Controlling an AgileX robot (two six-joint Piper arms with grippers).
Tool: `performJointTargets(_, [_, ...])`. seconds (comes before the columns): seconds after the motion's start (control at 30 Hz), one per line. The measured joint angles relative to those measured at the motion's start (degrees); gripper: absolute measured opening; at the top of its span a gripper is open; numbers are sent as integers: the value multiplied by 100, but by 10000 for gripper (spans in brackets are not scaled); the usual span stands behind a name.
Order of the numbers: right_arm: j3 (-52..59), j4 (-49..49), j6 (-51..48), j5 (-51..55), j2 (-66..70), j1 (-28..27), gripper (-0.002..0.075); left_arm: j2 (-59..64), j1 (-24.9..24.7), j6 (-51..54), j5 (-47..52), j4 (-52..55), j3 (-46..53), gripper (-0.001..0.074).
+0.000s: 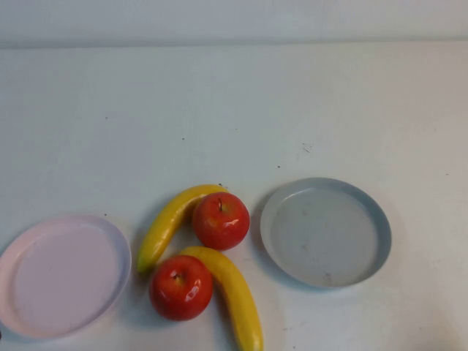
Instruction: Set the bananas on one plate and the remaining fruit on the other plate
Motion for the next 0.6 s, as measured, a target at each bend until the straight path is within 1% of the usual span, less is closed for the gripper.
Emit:
performJointTargets(0.4, [0,0,0,0,0,0,-17,0,0,-12,-26,-30,0,3])
performJointTargets(0.5, [0,0,0,0,0,0,-17,0,0,-235,-216,-308,0,3])
performJointTargets(0.6, [0,0,0,0,0,0,-17,0,0,-744,-592,-793,0,3])
